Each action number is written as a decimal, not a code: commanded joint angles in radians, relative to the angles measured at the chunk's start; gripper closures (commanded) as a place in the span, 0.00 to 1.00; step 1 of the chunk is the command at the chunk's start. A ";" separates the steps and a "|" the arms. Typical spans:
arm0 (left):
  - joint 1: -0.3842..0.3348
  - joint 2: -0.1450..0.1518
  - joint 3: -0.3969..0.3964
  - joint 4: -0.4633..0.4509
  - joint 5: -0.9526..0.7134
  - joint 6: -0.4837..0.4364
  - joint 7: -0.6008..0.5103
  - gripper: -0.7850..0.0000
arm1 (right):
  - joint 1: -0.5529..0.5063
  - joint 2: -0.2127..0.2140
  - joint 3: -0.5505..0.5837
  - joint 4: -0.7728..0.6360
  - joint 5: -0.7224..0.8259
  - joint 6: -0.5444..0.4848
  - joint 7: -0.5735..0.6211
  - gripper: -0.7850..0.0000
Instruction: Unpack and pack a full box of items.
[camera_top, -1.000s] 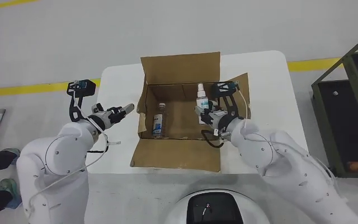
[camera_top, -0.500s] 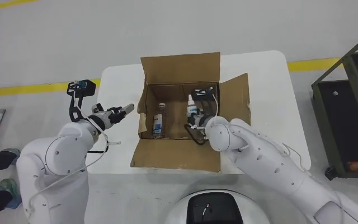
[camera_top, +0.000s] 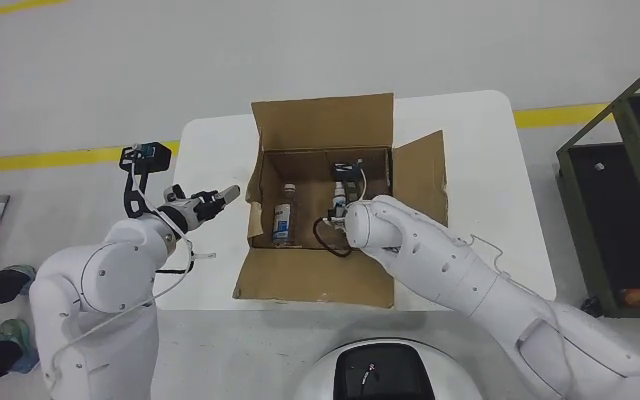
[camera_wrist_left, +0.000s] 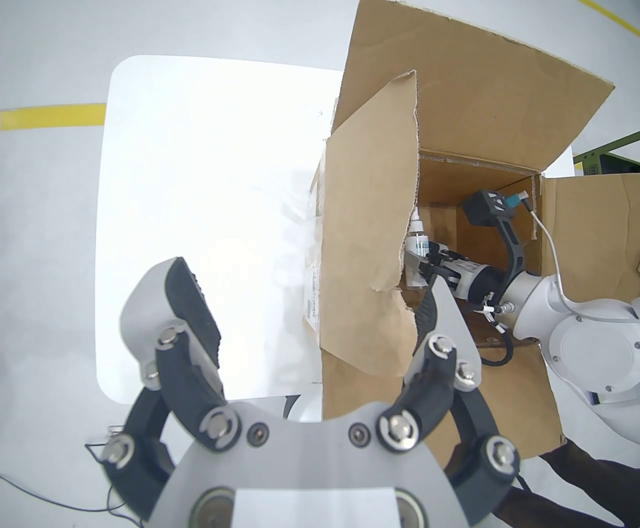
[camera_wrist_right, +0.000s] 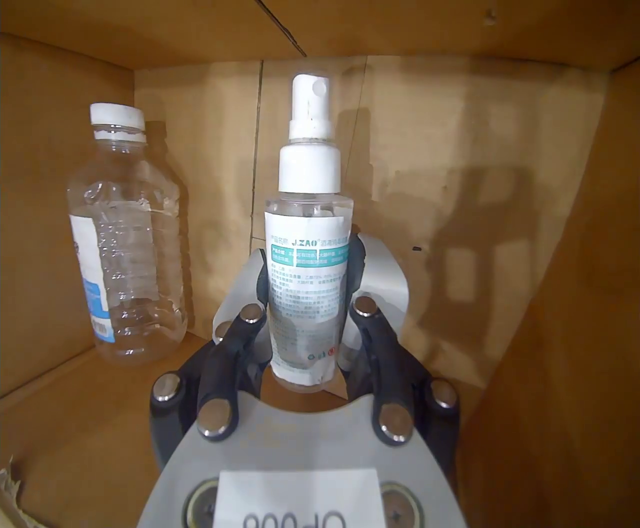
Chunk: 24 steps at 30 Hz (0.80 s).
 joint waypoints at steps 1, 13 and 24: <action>0.000 0.000 0.000 0.000 0.000 0.000 0.000 0.00 | 0.007 -0.008 -0.003 0.016 -0.004 -0.003 -0.006 0.45; 0.000 0.000 0.000 0.000 0.000 0.000 0.000 0.00 | -0.113 0.054 0.172 -0.380 -0.122 -0.063 -0.061 0.17; 0.000 0.000 0.000 0.000 0.000 0.000 0.000 0.00 | -0.665 0.192 0.837 -1.088 -0.063 -0.339 0.051 0.00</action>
